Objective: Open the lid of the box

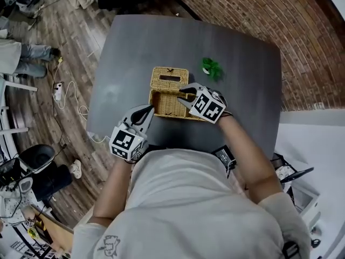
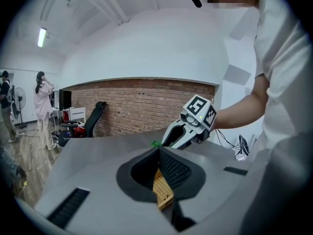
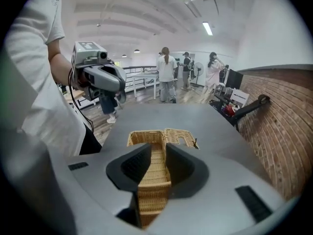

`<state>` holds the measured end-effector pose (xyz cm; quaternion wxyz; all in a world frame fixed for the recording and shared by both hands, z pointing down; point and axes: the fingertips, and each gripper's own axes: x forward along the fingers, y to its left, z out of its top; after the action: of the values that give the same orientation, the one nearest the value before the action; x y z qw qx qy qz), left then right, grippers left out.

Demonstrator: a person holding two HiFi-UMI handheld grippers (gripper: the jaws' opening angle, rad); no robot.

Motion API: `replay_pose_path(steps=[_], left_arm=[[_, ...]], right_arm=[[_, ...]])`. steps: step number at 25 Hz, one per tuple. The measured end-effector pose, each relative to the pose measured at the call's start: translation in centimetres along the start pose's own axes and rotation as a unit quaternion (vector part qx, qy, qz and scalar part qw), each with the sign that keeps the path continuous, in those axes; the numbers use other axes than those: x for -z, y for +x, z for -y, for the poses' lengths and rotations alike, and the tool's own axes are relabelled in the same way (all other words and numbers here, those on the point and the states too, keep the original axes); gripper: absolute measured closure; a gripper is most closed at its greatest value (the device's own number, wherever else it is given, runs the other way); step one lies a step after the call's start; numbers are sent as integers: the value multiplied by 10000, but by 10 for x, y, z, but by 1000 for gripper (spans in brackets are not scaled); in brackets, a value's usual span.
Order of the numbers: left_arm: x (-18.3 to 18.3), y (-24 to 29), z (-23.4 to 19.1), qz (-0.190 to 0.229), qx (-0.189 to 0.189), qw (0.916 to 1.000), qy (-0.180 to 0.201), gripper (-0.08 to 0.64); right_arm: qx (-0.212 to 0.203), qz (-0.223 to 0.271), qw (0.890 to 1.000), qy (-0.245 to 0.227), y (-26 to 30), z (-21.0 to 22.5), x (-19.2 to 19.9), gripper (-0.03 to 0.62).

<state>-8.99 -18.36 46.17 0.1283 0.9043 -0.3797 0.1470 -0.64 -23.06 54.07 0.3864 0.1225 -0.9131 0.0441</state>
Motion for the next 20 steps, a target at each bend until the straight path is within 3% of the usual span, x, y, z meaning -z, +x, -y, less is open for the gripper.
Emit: replay_pose_path(steps=[4, 13, 20], left_arm=[[-7, -15, 25, 164, -157, 9997, 19, 549], [-33, -52, 59, 523, -486, 9974, 64, 549], [-55, -74, 74, 724, -338, 9967, 145, 549]], right_arm=[[19, 329, 9994, 91, -24, -25, -1, 501], [214, 1093, 9931, -378, -86, -77, -26, 529], [498, 1735, 9833, -218, -122, -101, -57, 570]])
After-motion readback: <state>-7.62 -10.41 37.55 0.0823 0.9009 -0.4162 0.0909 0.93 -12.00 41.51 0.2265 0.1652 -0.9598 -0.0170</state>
